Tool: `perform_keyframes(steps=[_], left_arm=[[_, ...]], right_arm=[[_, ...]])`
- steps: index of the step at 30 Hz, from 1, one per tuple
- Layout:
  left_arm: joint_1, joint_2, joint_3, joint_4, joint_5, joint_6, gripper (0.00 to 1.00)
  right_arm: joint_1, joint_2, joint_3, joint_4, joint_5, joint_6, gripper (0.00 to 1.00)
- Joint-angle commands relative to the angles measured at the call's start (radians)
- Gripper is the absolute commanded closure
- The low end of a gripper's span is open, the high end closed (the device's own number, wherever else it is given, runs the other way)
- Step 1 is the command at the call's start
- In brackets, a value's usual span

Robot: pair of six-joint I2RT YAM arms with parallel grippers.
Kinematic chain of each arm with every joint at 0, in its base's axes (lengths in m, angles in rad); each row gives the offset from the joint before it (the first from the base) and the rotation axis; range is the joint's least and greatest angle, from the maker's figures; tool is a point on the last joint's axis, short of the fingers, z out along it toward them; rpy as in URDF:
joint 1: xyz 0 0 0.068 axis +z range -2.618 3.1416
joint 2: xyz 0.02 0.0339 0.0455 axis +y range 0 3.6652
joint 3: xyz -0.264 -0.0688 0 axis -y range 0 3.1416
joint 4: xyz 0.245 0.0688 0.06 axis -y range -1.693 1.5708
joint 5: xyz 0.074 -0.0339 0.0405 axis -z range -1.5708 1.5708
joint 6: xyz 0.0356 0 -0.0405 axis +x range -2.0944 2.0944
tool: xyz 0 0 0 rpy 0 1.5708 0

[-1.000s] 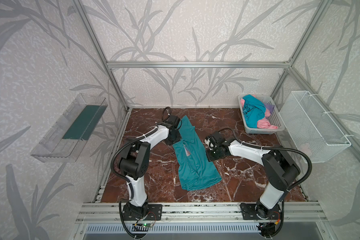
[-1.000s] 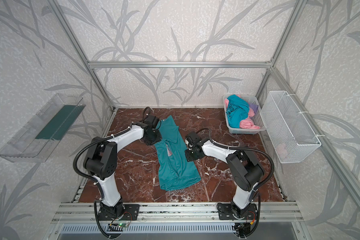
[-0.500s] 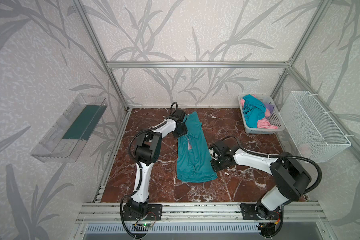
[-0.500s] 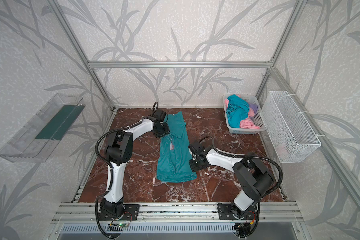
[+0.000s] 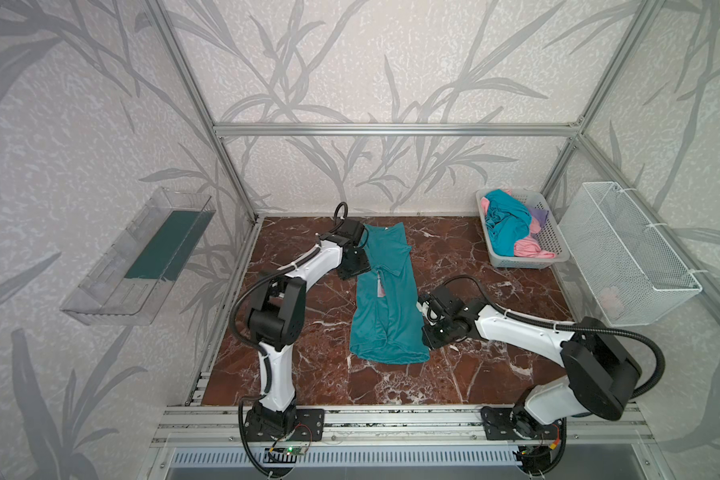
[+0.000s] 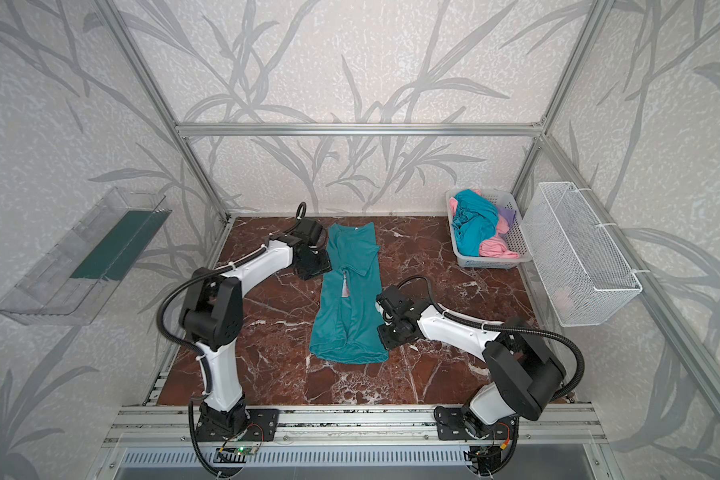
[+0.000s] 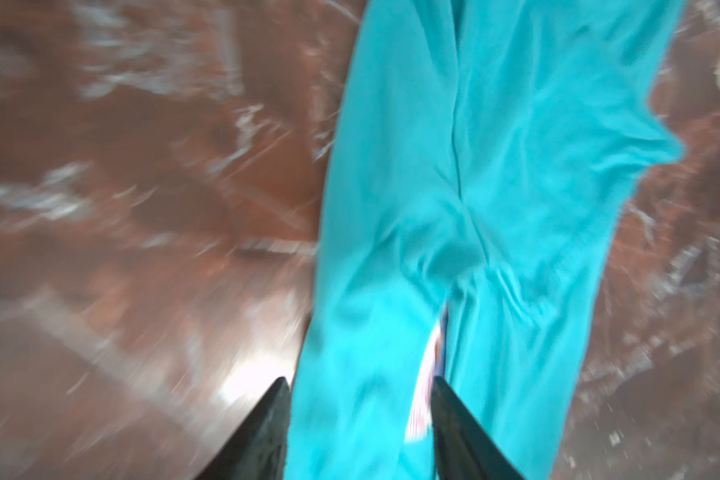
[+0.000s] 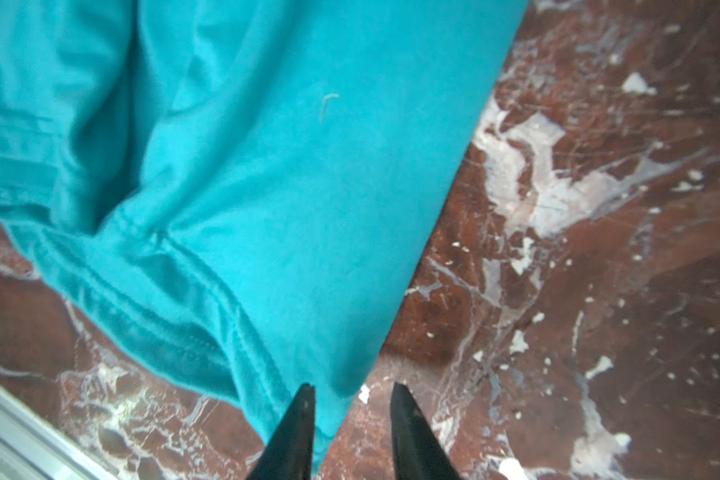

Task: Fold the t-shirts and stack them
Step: 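Grasp the near end of the teal strip with both grippers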

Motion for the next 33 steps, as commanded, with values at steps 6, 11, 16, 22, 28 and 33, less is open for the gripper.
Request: perform_keyframes(steps=[6, 11, 16, 22, 28, 33], left_arm=[[-0.053, -0.332, -0.455, 0.046, -0.018, -0.107, 0.4], [-0.146, -0.382, -0.623, 0.099, 0.003, -0.194, 0.37], [-0.225, -0.397, -0.725, 0.163, 0.029, -0.279, 0.3], [-0.288, -0.382, -0.775, 0.192, 0.043, -0.332, 0.28], [-0.327, -0.371, -0.803, 0.225, 0.053, -0.367, 0.42], [-0.344, -0.32, -0.785, 0.25, 0.071, -0.375, 0.62]], right_arm=[[0.001, -0.004, -0.078, 0.106, -0.223, 0.021, 0.48], [-0.015, 0.023, -0.091, 0.162, -0.29, 0.073, 0.45], [-0.044, 0.0, -0.144, 0.213, -0.325, 0.129, 0.39], [-0.052, -0.033, -0.158, 0.147, -0.268, 0.133, 0.33], [-0.057, 0.008, -0.161, 0.166, -0.24, 0.164, 0.42], [-0.057, 0.037, -0.153, 0.186, -0.22, 0.193, 0.64]])
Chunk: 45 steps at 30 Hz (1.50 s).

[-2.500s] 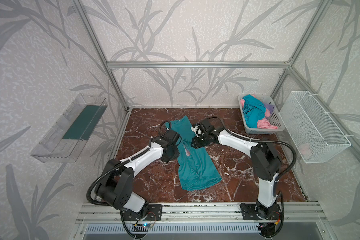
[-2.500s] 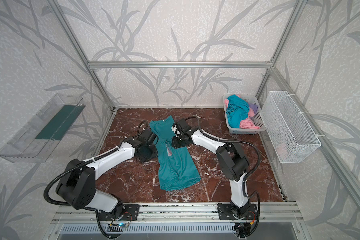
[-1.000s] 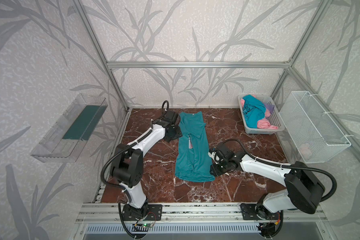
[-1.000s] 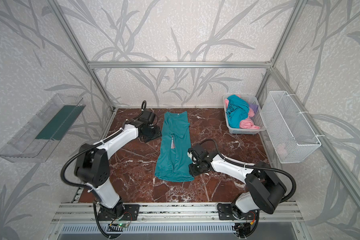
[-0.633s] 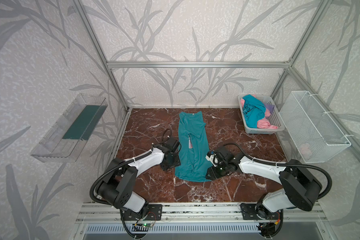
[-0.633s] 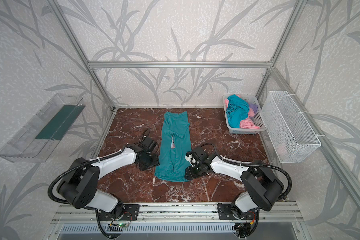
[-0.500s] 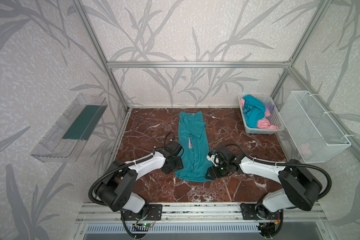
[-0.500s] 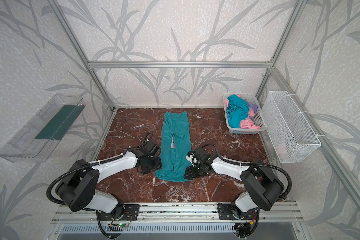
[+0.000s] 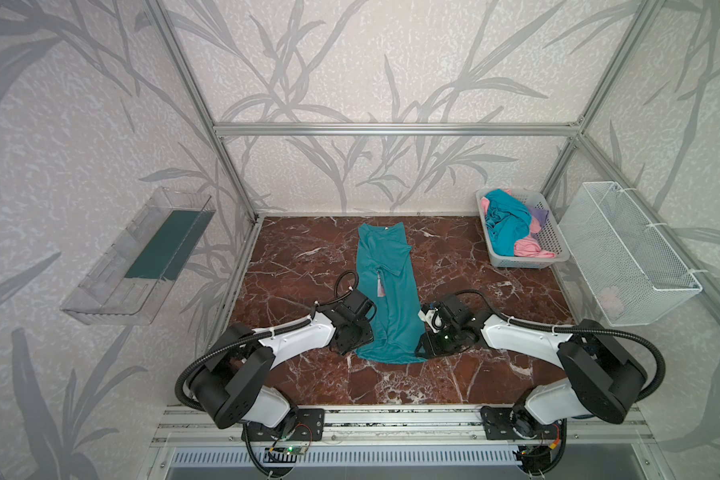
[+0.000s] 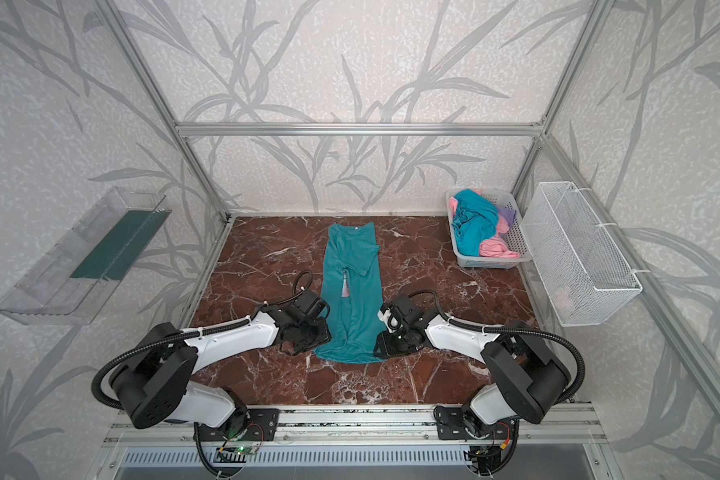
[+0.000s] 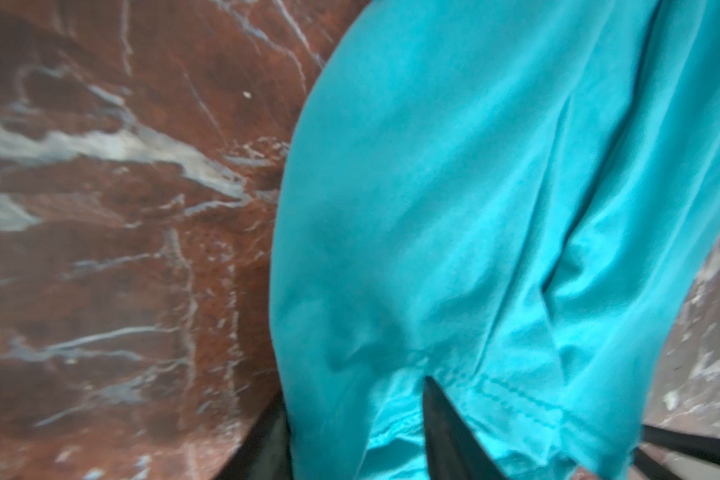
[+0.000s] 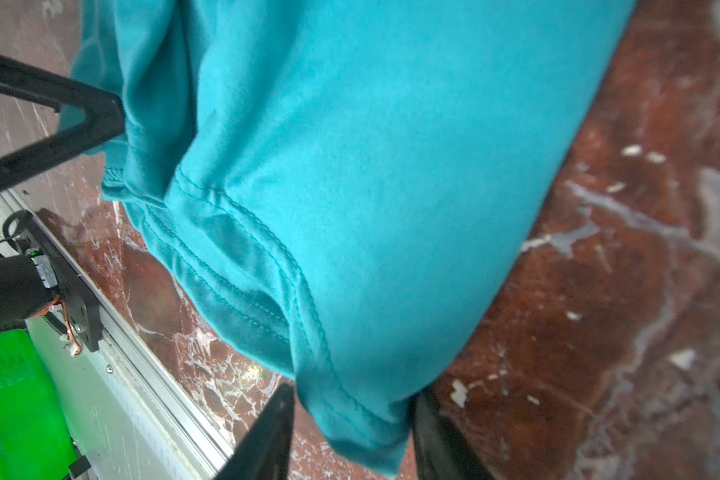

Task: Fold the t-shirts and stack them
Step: 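Grasp the near end of the teal strip with both grippers, then lift the near end with both grippers and fold it onto the far half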

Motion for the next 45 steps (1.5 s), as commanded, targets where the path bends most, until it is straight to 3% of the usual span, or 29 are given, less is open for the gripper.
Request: perform_keyframes(steps=[1, 4, 6, 13, 17, 25, 32, 39, 41, 43, 45], left_arm=[[-0.02, 0.077, -0.032, -0.035, 0.029, -0.029, 0.7], [-0.021, 0.084, -0.019, -0.049, 0.036, -0.023, 0.94], [-0.021, 0.072, -0.003, -0.083, 0.03, -0.017, 1.0], [0.01, 0.011, 0.147, -0.273, -0.017, 0.044, 1.0], [0.072, 0.037, 0.261, -0.29, -0.002, 0.109, 1.0], [0.259, 0.219, 0.487, -0.189, 0.14, 0.197, 1.0], [0.336, 0.42, 0.724, -0.215, 0.183, 0.237, 1.0], [0.389, 0.511, 0.799, -0.223, 0.23, 0.247, 1.0], [0.401, 0.537, 0.826, -0.242, 0.237, 0.254, 0.85], [0.412, 0.557, 0.852, -0.262, 0.242, 0.257, 0.66], [0.425, 0.57, 0.877, -0.275, 0.242, 0.257, 0.55]], right_arm=[[-0.003, 0.019, -0.003, -0.013, 0.041, 0.031, 0.71], [-0.004, 0.012, 0.011, -0.016, 0.045, 0.031, 0.94], [-0.004, 0.006, 0.027, -0.036, 0.046, 0.027, 1.0], [-0.03, -0.021, 0.153, -0.128, 0.032, 0.019, 1.0], [-0.083, 0.015, 0.255, -0.137, 0.003, 0.011, 1.0], [-0.21, 0.274, 0.496, -0.056, -0.058, 0.008, 1.0], [-0.286, 0.485, 0.714, -0.051, -0.074, -0.007, 1.0], [-0.322, 0.616, 0.855, -0.047, -0.087, -0.009, 1.0], [-0.326, 0.661, 0.912, -0.076, -0.098, -0.023, 0.97], [-0.329, 0.702, 0.961, -0.107, -0.107, -0.031, 0.85], [-0.332, 0.723, 0.987, -0.113, -0.107, -0.032, 0.72]])
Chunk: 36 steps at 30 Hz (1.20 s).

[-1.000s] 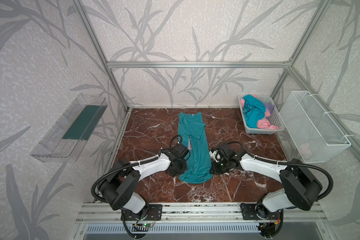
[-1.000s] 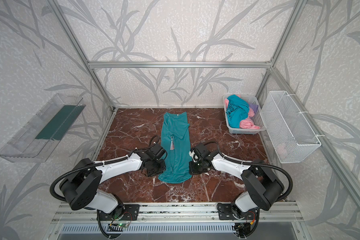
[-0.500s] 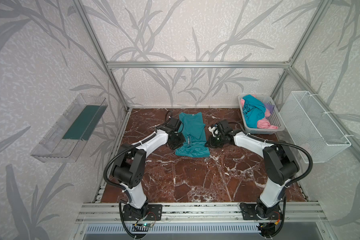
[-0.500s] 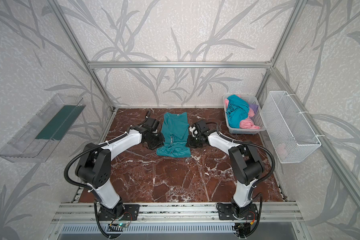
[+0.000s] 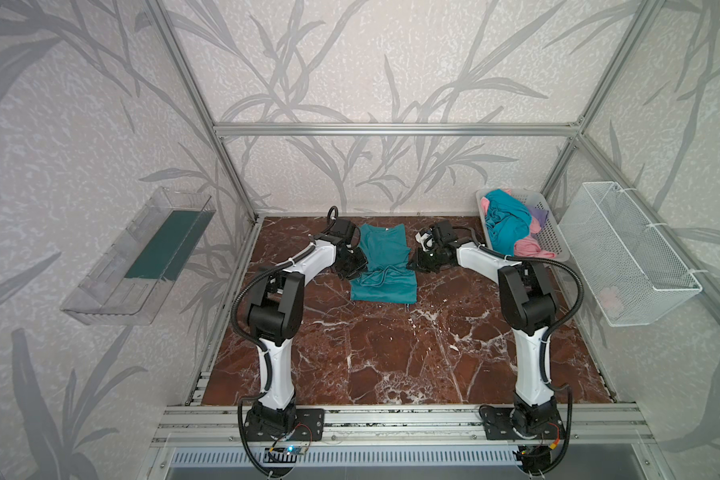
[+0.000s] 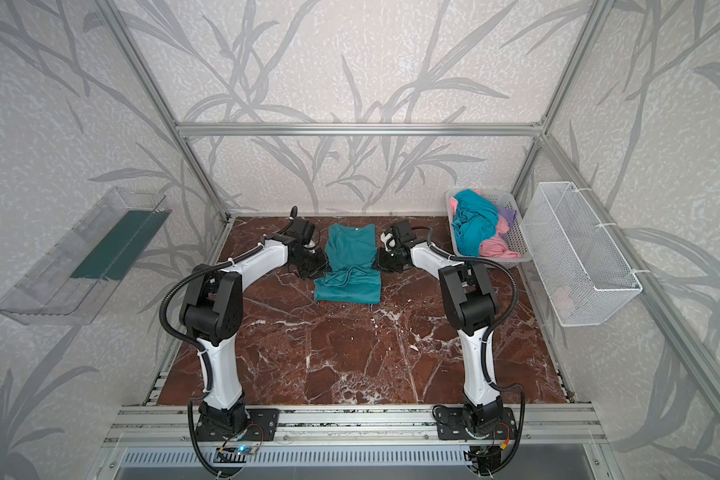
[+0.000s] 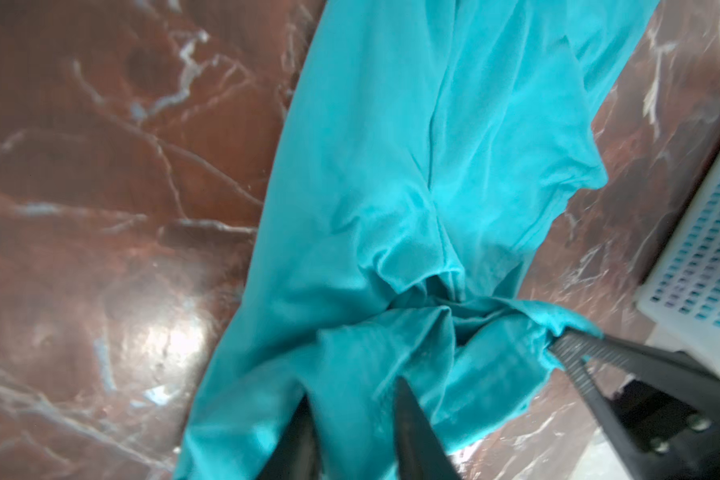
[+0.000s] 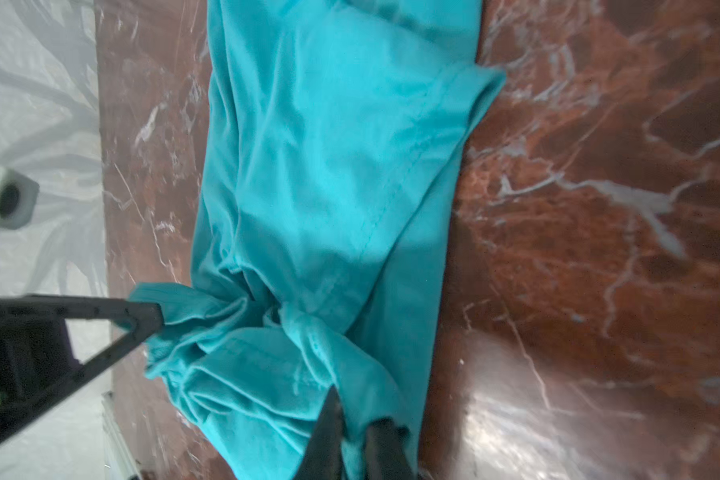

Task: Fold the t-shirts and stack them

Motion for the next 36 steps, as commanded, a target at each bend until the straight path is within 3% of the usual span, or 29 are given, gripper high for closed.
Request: perform_keyframes(steps=[1, 8, 12, 15, 17, 20, 22, 28, 34, 36], left_arm=[[0.024, 0.019, 0.054, -0.056, 0.007, 0.012, 0.52], [0.043, -0.059, 0.095, -0.1, -0.047, 0.012, 0.51], [-0.064, -0.142, 0.07, -0.147, -0.093, 0.066, 0.63], [-0.144, -0.17, 0.015, -0.161, -0.109, 0.077, 0.67], [-0.183, -0.165, -0.03, -0.131, -0.075, 0.057, 0.67], [-0.231, -0.126, -0.058, -0.099, -0.051, 0.032, 0.67], [-0.25, -0.086, -0.06, -0.08, -0.035, 0.013, 0.66], [-0.246, 0.007, -0.009, -0.088, -0.079, 0.009, 0.66], [-0.208, 0.136, 0.244, -0.27, -0.243, 0.112, 0.66], [-0.183, 0.178, 0.325, -0.318, -0.253, 0.133, 0.66]], right_arm=[[-0.008, 0.037, 0.05, -0.051, -0.018, -0.02, 0.68], [-0.02, 0.002, 0.09, -0.094, 0.019, -0.046, 0.56], [-0.017, -0.097, 0.027, -0.101, 0.056, -0.067, 0.55], [-0.004, -0.18, -0.059, -0.088, 0.071, -0.073, 0.54], [0.012, -0.226, -0.121, -0.074, 0.078, -0.072, 0.61], [0.046, -0.25, -0.177, -0.055, 0.065, -0.067, 0.88], [0.069, -0.23, -0.181, -0.055, 0.053, -0.064, 0.94], [0.093, -0.106, -0.094, -0.04, 0.023, -0.042, 0.96], [0.089, 0.051, 0.087, -0.081, 0.027, -0.057, 0.94], [0.081, 0.09, 0.132, -0.084, 0.025, -0.05, 0.93]])
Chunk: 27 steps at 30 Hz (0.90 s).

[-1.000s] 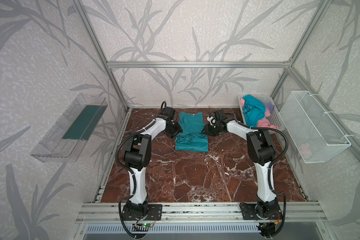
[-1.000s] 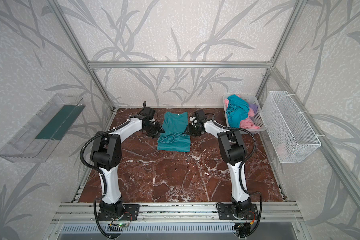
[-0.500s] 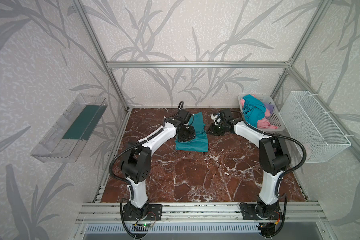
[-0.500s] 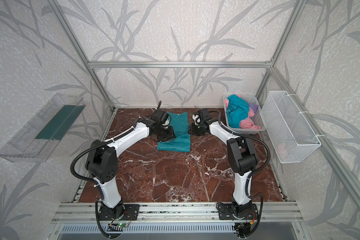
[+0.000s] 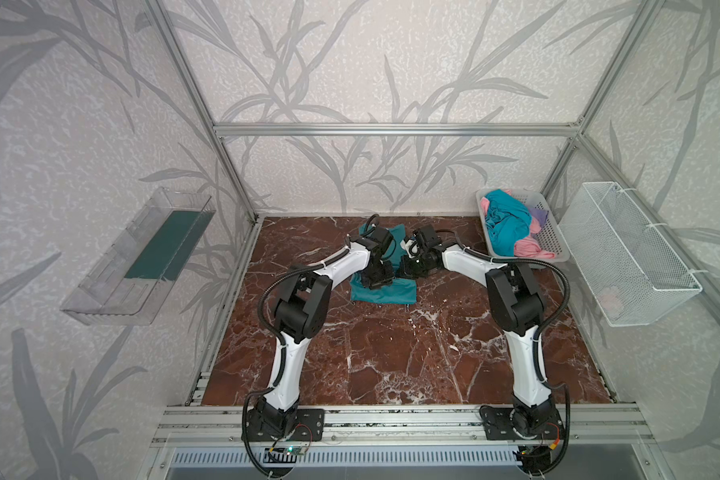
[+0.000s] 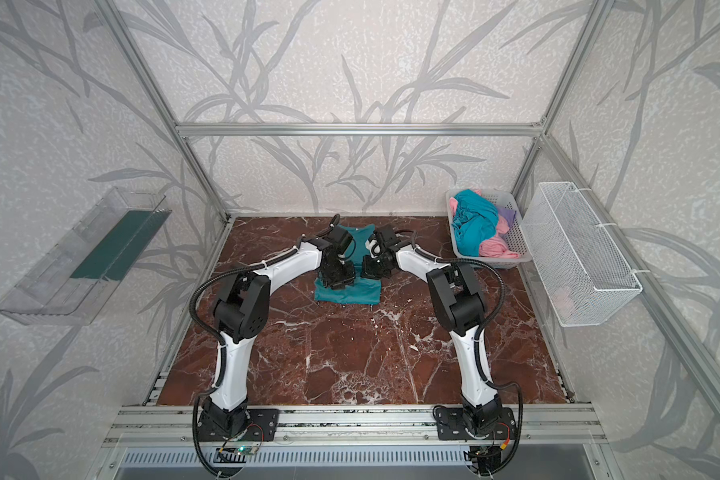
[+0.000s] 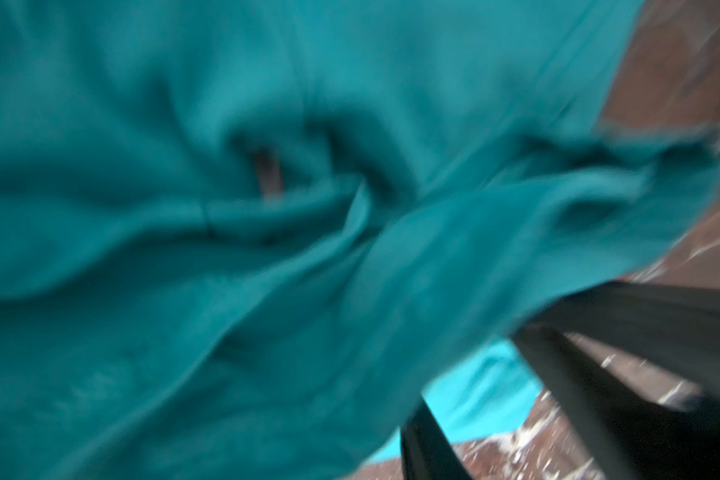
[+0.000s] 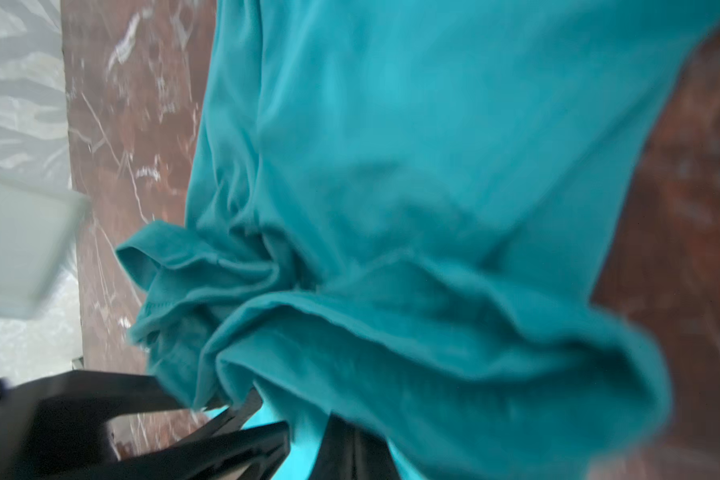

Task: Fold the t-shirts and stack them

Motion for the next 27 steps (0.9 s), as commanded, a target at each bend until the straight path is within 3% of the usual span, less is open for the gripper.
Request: perform_keyframes(steps=[1, 4, 9, 12, 16, 19, 22, 27], left_arm=[[0.045, 0.048, 0.132, -0.126, -0.086, 0.068, 0.66], [0.086, 0.092, 0.242, -0.16, -0.083, 0.085, 0.66], [0.138, 0.164, 0.433, -0.242, -0.188, 0.107, 0.63], [0.153, 0.14, 0.461, -0.276, -0.206, 0.116, 0.62], [0.144, -0.02, 0.252, -0.17, -0.187, 0.112, 0.62], [0.134, -0.141, 0.05, -0.047, -0.088, 0.078, 0.7], [0.11, -0.22, -0.071, 0.008, -0.024, 0.042, 0.78], [0.08, -0.24, -0.208, 0.119, 0.061, -0.01, 0.78]], right_arm=[[-0.015, 0.054, 0.082, -0.021, -0.014, 0.009, 0.93], [-0.033, 0.094, 0.135, -0.026, -0.023, 0.018, 0.91], [-0.065, 0.101, 0.179, -0.013, -0.027, 0.033, 0.84], [-0.071, 0.05, 0.164, -0.011, -0.02, 0.008, 0.83], [-0.063, -0.069, 0.046, 0.014, 0.009, -0.016, 0.83], [-0.034, -0.125, -0.032, 0.049, 0.0, -0.002, 0.85], [0.013, -0.126, -0.041, 0.042, -0.014, -0.007, 0.85], [0.059, -0.058, -0.012, 0.059, -0.045, 0.022, 0.85]])
